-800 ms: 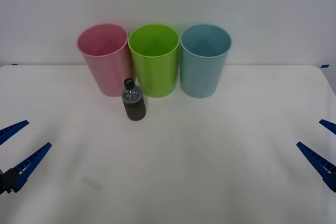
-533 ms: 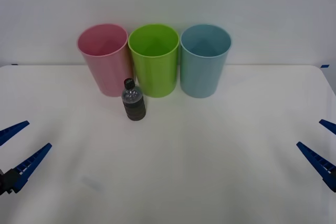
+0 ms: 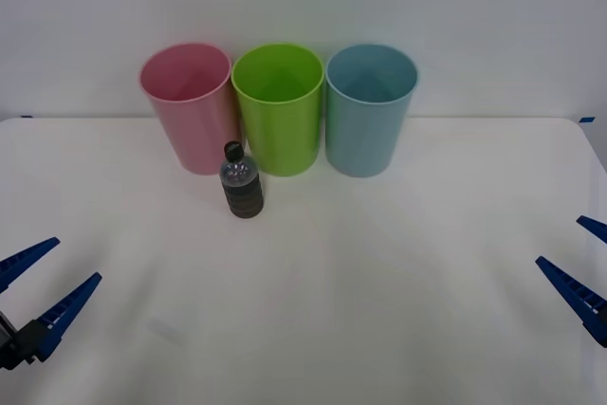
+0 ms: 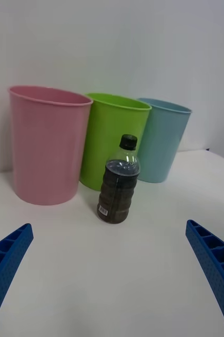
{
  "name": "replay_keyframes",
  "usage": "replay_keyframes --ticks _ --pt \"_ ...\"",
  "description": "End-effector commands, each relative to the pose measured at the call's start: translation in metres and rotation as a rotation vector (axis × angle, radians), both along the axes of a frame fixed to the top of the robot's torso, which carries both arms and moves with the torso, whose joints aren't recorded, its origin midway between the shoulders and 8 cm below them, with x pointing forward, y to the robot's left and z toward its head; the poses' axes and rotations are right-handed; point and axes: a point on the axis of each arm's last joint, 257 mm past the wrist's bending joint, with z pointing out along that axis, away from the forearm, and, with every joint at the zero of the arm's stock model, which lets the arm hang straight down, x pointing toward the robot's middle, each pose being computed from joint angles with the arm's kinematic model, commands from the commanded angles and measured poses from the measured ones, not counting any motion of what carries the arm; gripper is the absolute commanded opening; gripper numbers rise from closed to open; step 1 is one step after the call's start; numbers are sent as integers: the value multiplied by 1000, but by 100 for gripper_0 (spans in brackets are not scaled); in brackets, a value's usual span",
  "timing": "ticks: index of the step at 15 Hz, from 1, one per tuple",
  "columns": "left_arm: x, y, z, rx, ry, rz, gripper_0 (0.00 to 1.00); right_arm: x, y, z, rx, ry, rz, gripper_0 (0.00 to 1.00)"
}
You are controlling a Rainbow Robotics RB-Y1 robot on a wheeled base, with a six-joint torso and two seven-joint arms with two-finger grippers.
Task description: Grasp the object on the table and drop it into the matching bin: aluminum can to the light blue bin, PET bottle to the pink bin.
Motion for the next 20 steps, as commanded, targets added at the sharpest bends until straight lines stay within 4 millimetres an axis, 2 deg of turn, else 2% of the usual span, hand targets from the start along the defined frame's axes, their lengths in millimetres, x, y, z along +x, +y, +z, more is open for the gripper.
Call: replay_keyframes --ticks 1,4,10,15,20 --pt "4 2 -11 18 17 37 100 0 0 0 0 0 0 100" --pt "28 -15 -26 67 22 51 100 0 0 0 0 0 0 100" --pt "64 -54 -44 86 47 64 100 0 0 0 0 0 0 100" --pt "85 -91 -51 80 34 81 100 0 0 0 0 0 0 100" --pt "109 -109 -52 106 38 104 100 0 0 0 0 0 0 100"
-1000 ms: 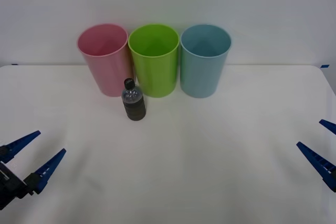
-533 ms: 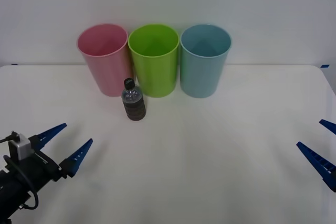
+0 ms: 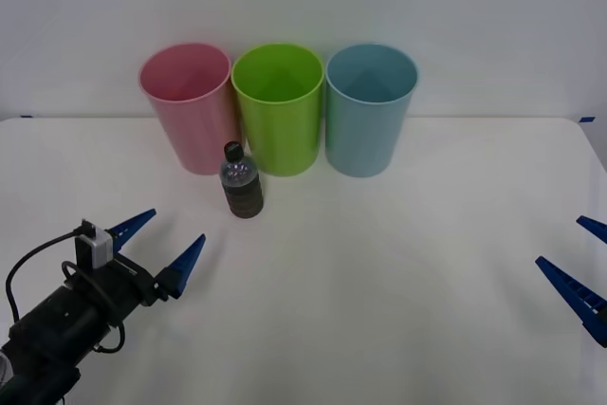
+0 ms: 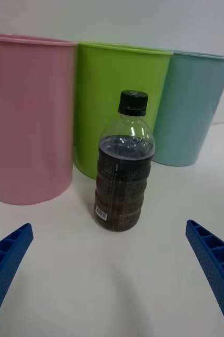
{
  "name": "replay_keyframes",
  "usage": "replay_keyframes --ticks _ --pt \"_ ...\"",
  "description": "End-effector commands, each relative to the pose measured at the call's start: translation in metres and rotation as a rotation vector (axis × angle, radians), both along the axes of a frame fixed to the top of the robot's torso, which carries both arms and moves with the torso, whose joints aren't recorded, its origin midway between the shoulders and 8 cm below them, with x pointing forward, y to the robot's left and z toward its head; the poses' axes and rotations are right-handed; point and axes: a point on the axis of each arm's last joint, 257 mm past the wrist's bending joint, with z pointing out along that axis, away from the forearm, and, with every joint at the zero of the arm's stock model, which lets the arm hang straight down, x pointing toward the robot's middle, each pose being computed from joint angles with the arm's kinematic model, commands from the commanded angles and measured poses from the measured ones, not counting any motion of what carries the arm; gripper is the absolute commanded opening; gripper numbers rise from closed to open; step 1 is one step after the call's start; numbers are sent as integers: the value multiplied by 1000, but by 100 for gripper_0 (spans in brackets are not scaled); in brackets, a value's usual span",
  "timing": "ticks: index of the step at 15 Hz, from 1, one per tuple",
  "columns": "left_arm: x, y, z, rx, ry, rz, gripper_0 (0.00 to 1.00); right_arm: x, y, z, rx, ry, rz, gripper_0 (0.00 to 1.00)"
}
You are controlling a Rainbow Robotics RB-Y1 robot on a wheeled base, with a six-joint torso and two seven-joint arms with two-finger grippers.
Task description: Grasp the object on the table and drop it into the matching bin: aluminum can to the light blue bin, PET bottle to the pink bin.
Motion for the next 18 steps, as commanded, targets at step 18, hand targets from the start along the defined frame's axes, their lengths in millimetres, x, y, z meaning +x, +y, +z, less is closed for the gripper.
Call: replay_keyframes --ticks 18 --pt "110 -71 -12 30 40 8 100 0 0 0 0 0 0 100"
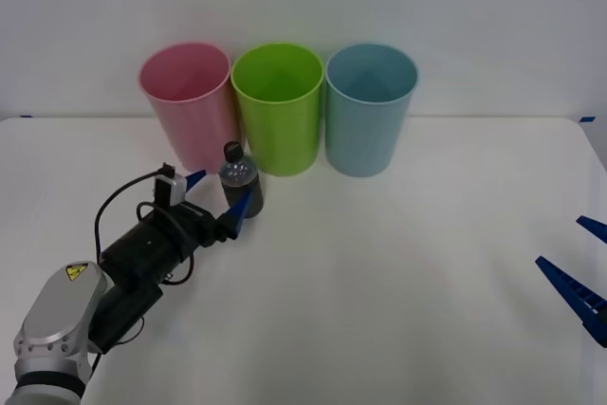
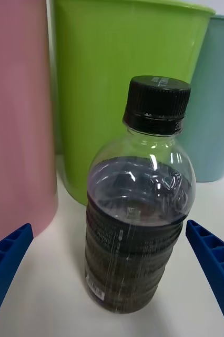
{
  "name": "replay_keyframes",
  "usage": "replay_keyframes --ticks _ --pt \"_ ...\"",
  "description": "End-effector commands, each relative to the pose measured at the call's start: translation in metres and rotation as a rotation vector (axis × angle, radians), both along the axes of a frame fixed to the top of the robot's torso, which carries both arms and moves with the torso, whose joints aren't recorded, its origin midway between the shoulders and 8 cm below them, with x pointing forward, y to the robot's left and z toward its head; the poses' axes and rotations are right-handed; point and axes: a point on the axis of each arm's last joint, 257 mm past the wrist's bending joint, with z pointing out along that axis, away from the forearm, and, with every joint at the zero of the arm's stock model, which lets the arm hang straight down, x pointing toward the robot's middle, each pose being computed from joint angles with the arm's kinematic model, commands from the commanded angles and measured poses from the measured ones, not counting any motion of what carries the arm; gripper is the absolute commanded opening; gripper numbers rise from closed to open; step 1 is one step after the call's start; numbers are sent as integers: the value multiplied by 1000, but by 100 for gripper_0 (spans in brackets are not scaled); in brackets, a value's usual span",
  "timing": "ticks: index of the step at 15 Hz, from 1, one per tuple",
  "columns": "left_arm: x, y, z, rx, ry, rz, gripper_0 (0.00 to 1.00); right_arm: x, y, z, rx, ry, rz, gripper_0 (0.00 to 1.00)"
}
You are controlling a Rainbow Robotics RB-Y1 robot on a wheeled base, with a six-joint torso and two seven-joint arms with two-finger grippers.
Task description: Grasp the object on the table and drop it into the matching bin: aluminum can to the light blue bin, PET bottle to the pink bin.
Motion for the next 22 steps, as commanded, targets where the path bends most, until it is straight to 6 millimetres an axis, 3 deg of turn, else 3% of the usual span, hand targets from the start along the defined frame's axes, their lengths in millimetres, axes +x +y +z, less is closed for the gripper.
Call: replay_keyframes --ticks 1,7,13,14,15,16,22 --pt "7 -9 -1 11 2 -7 100 0 0 0 0 0 0 100" --pt "25 -21 -5 29 14 -6 100 0 0 0 0 0 0 100" --pt "26 -28 -6 24 15 6 100 0 0 0 0 0 0 100" --pt "26 -28 -6 26 15 6 81 0 0 0 0 0 0 100" --pt "26 -28 -6 30 12 6 23 0 0 0 0 0 0 100" --pt "26 -28 -7 37 10 6 1 0 0 0 0 0 0 100" --pt "26 -27 -6 43 5 7 0 0 0 0 0 0 0 100"
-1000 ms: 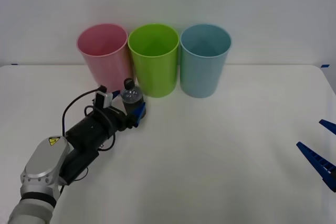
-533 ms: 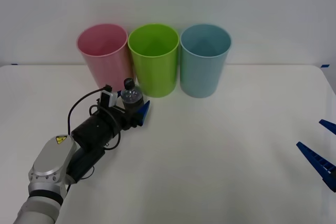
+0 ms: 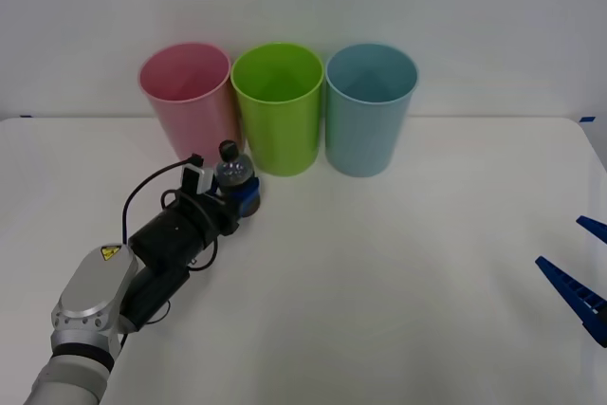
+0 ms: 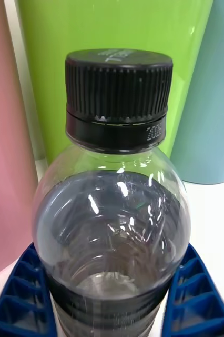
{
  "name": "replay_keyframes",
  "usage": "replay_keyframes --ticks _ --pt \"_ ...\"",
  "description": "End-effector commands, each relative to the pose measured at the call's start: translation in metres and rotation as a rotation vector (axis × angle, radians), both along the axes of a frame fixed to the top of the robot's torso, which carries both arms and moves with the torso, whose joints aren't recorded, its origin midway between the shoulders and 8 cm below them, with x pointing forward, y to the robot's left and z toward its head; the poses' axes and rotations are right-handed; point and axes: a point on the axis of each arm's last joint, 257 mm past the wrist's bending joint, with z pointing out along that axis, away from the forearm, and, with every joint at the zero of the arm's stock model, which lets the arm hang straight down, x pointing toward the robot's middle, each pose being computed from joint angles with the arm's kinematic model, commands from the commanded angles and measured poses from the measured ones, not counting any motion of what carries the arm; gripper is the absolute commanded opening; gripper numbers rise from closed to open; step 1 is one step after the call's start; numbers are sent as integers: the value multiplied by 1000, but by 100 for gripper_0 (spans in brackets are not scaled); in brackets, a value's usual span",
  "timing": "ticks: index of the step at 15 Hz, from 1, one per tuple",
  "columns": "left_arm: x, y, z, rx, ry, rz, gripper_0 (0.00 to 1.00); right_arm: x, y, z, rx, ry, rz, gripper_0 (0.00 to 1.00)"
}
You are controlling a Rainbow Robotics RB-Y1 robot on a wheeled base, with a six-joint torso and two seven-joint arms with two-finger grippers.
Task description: Grasp the object on the table and drop it into the matching bin: aluminum can to the light blue bin, PET bottle to the pink bin.
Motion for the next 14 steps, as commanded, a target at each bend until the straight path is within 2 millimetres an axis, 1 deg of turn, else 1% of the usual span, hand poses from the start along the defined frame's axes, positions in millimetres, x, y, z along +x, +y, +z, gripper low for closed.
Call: replay_keyframes --ticks 1,3,5,8,11,12,14 --pt "0 0 0 -3 0 1 0 0 0 0 0 0 0 100" --pt "-2 1 -1 -1 0 -4 0 0 0 0 0 0 0 100" --pt "-9 7 5 -10 -14 -19 0 0 0 0 0 0 0 100" --pt "-27 25 15 -13 -41 -21 0 0 0 0 0 0 0 100" --pt "-59 41 32 -38 -74 -31 0 0 0 0 0 0 0 100" --pt "-66 46 38 -51 -82 -28 0 0 0 0 0 0 0 100" --pt "-87 53 63 -98 -116 -26 0 0 0 0 0 0 0 100"
